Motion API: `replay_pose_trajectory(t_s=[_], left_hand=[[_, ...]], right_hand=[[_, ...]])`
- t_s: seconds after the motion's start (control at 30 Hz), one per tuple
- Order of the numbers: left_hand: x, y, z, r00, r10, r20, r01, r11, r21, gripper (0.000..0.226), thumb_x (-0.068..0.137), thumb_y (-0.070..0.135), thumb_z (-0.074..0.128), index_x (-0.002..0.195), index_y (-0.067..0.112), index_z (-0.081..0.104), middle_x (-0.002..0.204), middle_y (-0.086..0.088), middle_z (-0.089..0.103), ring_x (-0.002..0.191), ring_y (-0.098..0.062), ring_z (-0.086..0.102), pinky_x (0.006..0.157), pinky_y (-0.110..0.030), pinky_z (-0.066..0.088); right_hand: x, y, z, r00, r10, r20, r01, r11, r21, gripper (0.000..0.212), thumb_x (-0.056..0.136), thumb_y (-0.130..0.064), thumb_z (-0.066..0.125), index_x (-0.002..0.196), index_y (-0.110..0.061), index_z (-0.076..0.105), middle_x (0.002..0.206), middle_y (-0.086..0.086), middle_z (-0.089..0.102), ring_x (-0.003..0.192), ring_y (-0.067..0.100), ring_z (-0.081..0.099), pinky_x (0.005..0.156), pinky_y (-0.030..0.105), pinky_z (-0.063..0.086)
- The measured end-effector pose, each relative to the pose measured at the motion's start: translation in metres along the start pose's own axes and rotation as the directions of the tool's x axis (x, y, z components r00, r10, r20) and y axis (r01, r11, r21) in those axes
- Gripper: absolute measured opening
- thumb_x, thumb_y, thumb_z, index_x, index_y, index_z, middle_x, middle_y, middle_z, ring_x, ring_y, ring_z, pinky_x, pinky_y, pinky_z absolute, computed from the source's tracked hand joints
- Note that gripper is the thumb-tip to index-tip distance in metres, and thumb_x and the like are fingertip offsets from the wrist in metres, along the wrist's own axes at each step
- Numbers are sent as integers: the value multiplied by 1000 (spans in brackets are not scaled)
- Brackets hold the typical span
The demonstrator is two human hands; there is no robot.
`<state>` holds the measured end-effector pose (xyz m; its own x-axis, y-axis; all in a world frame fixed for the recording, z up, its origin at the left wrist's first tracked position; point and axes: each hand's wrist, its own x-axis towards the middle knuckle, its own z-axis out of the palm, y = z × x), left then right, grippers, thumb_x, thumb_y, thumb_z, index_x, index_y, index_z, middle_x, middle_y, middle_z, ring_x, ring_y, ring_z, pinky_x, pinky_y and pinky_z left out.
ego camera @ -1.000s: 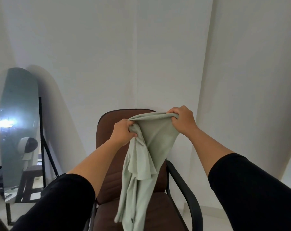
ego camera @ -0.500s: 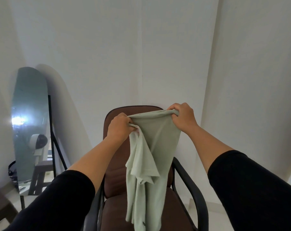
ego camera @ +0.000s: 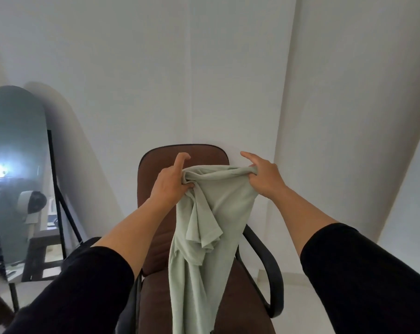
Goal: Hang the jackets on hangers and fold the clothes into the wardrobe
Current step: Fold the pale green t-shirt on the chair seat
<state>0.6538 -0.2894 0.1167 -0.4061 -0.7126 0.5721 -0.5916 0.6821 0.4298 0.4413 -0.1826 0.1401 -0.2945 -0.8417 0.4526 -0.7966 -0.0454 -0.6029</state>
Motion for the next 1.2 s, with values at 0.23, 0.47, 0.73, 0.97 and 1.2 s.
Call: replay_pose_trajectory(t_s=[0.23, 0.47, 0.73, 0.97, 1.2], left_hand=[[-41, 9, -7, 977, 195, 84, -207, 963, 174, 80, 86, 14, 61, 142, 51, 18, 65, -1, 52, 62, -22, 54, 63, -32, 48], [-65, 27, -34, 926, 326, 191, -376, 847, 376, 68, 78, -5, 51, 115, 47, 29, 87, -7, 60, 75, -29, 52, 58, -35, 37], [-98, 51, -26, 977, 123, 176, -157, 968, 194, 43, 86, 15, 62, 118, 43, 57, 77, 7, 64, 69, -17, 54, 70, -32, 48], [-108, 47, -11, 969, 26, 245, -66, 985, 158, 40, 85, 22, 65, 122, 35, 60, 112, 5, 69, 101, -19, 62, 86, -27, 44], [-63, -11, 51, 967, -28, 255, -5, 992, 130, 41, 84, 21, 67, 123, 33, 60, 118, 6, 67, 105, -21, 62, 92, -31, 46]], right_hand=[[-36, 11, 1, 999, -42, -13, 43, 993, 112, 66, 86, 11, 34, 133, -33, 51, 141, -4, 49, 133, 12, 40, 96, 1, 23], [-47, -6, -23, 996, -15, 83, -25, 888, 460, 67, 84, 17, 29, 91, -35, 70, 111, 1, 65, 110, 20, 58, 83, 17, 48], [-82, 8, -48, 958, 16, 286, -19, 1000, 6, 63, 79, 13, 25, 101, -21, 74, 129, 4, 58, 83, 11, 47, 54, 3, 34], [-78, 30, -28, 946, 2, 324, 15, 999, -50, 62, 84, 11, 26, 114, -24, 68, 136, 6, 53, 112, 25, 51, 63, 3, 33], [-17, 71, 27, 941, 19, 337, 22, 993, -118, 60, 84, 11, 29, 116, -23, 67, 133, 6, 55, 116, 25, 51, 84, 17, 37]])
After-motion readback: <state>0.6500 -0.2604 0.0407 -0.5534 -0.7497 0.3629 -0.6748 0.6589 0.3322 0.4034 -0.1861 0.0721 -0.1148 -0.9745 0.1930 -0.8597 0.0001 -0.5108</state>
